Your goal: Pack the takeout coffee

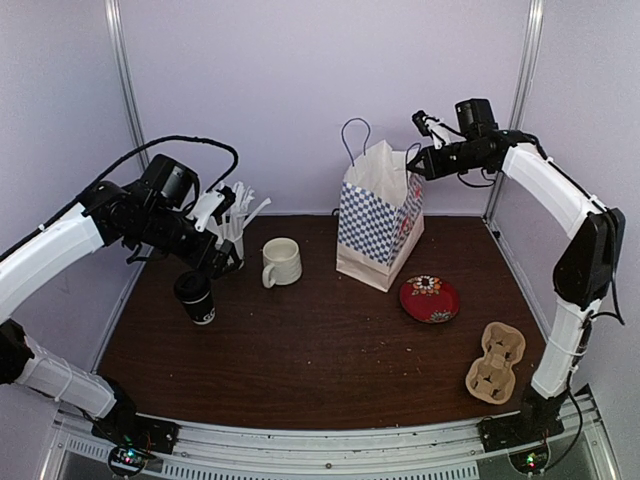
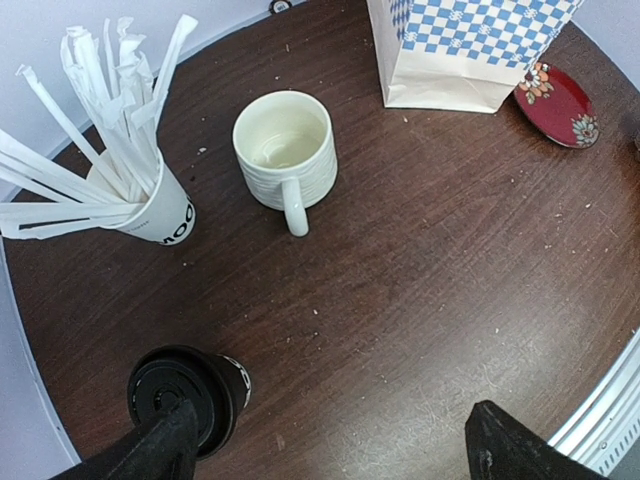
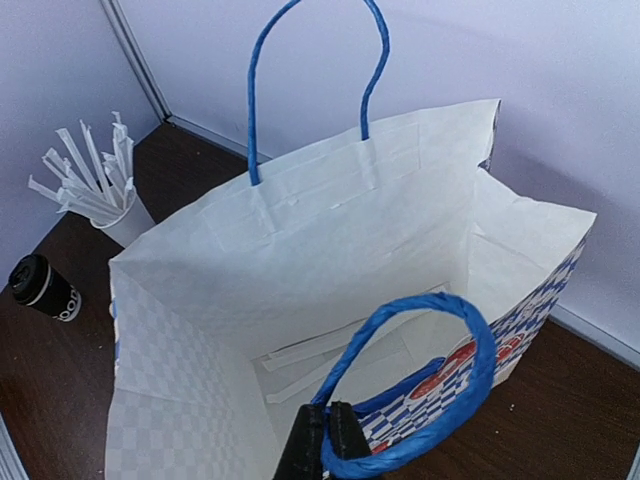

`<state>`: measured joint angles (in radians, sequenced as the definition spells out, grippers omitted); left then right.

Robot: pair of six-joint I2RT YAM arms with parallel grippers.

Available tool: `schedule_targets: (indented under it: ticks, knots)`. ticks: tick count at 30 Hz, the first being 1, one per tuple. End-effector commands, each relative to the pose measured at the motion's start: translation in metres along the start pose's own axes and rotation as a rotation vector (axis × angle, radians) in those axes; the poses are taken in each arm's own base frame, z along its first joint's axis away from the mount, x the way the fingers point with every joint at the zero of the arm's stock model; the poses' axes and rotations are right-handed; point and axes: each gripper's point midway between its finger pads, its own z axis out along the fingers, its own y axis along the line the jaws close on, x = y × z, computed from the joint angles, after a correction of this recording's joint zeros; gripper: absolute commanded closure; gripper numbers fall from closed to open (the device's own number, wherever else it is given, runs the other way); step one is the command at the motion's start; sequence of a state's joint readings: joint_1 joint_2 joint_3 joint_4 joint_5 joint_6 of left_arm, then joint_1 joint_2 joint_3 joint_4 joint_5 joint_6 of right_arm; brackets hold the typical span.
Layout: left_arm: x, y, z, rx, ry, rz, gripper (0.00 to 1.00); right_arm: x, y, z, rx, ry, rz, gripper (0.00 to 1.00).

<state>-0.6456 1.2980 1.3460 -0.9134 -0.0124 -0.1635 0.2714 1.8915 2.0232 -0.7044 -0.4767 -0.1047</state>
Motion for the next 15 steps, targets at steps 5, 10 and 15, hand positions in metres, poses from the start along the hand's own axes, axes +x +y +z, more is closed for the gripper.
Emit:
schedule_targets:
  ticks: [5, 10, 15]
  knots:
    - [-0.022, -0.012, 0.001, 0.056, -0.084, 0.018, 0.03, -0.022, 0.081, -0.059, -0.264, -0.118, -0.083, 1.00]
    - [-0.038, -0.018, -0.007, 0.091, -0.127, -0.004, 0.04, -0.012, 0.123, -0.072, -0.387, -0.116, -0.124, 1.00]
    - [-0.053, -0.016, -0.022, 0.086, -0.174, -0.047, 0.02, 0.005, 0.170, -0.082, -0.511, -0.085, -0.221, 1.00]
